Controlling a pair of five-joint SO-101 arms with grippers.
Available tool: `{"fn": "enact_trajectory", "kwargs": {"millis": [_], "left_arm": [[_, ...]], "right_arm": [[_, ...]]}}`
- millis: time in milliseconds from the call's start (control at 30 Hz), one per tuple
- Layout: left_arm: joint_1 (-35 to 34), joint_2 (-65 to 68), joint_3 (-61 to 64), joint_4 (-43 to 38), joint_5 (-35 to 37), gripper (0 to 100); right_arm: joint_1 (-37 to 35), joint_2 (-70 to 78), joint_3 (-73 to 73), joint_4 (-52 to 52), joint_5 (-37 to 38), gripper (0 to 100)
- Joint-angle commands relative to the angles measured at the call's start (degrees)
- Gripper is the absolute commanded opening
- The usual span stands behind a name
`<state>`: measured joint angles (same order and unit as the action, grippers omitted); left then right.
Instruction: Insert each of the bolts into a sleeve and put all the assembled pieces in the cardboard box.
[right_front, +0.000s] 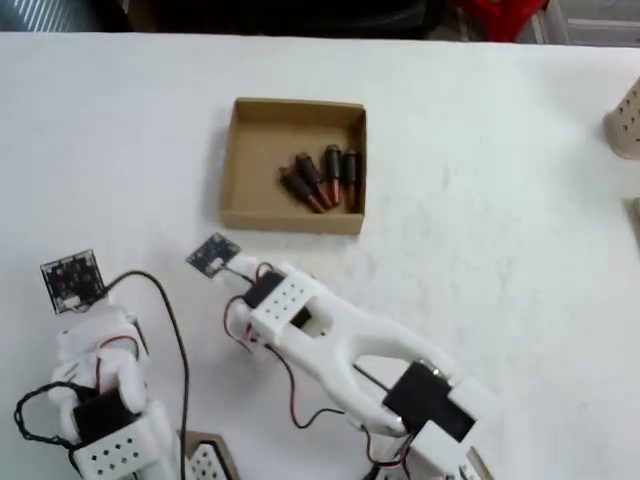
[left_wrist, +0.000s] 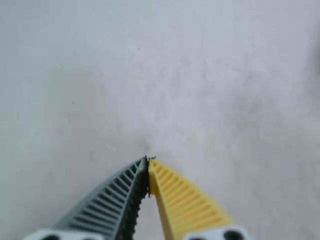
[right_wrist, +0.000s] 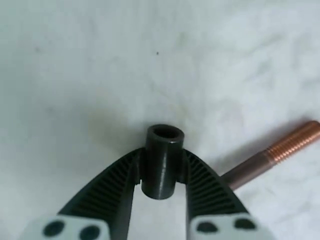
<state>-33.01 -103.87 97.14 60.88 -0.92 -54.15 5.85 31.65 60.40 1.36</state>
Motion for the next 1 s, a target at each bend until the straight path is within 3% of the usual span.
{"fn": "enact_trajectory", "kwargs": {"millis": [0, 167, 467, 833, 967], "left_arm": [[-0.31, -0.57, -0.09, -0.09, -0.53, 2], [-0.31, -0.57, -0.09, -0.18, -0.53, 2], [1.01, -0.48, -0.09, -0.18, -0.53, 2], [6.20, -0.40, -0.09, 0.44, 0.00, 2], [9.89, -0.40, -0.09, 0.53, 0.09, 2]], "right_arm": [[-0.84, -1.89, -0.62, 2.42, -0.70, 1.7], [3.74, -10.42, -0.62, 7.69, -0.26, 1.7], [21.05, -20.79, -0.53, 13.93, -0.26, 1.7], [46.20, -21.32, 5.10, 10.59, -0.09, 1.7], [54.73, -21.32, 5.71, 10.15, 3.87, 1.7]]}}
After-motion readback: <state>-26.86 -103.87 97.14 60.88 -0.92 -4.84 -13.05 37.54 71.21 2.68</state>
